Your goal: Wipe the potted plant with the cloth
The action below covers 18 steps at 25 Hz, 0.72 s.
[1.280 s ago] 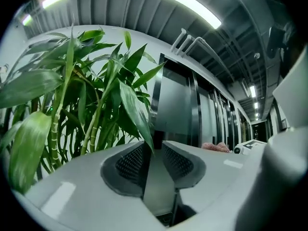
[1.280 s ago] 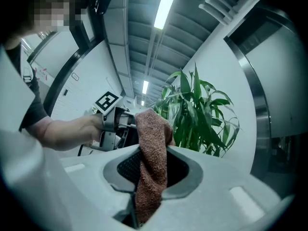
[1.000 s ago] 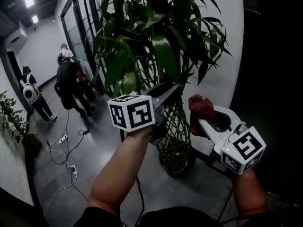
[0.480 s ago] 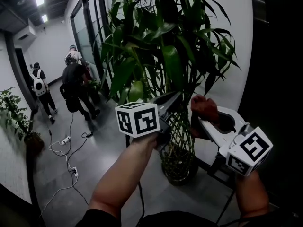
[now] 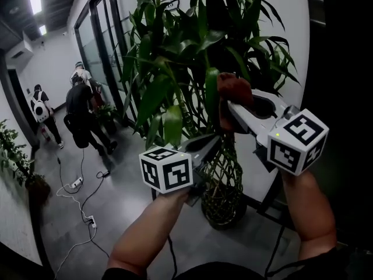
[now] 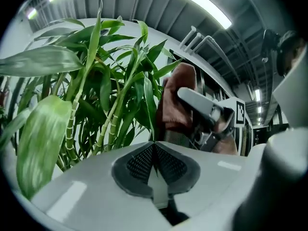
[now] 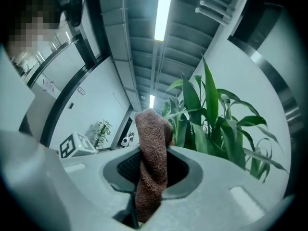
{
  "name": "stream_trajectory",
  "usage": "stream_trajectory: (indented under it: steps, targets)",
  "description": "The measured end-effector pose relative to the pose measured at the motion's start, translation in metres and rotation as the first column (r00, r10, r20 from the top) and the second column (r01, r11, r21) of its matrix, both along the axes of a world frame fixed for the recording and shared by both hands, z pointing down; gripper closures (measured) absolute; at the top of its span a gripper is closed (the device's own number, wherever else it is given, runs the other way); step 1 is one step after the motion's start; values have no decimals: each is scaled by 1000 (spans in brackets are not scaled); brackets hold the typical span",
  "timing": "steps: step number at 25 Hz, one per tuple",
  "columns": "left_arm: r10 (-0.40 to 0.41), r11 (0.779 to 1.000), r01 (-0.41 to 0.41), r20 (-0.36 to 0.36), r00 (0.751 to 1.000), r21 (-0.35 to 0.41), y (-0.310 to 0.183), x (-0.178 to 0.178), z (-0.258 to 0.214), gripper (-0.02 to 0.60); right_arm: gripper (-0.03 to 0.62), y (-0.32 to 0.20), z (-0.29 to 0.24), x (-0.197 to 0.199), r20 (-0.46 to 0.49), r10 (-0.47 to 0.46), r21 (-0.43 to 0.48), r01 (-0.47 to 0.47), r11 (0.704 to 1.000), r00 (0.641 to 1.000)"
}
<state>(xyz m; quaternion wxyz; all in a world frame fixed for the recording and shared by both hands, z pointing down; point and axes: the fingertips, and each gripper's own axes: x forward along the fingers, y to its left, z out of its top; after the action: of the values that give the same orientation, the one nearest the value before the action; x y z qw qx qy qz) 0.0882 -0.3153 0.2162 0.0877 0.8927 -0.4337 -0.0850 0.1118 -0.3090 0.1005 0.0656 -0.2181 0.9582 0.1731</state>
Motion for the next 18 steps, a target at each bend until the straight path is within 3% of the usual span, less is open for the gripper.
stream_trajectory:
  steps: [9,18]
  targets:
    - [4,1000,-4,10,1000,-18,-5,-13,11,563,523,-45,-66,-50,-9,46,27,-46,999,999]
    - [12,1000,-12,-27,1000,-19,-8,-16,13,563,523,-55,-32,-61,-68,67,19,-66,998,995]
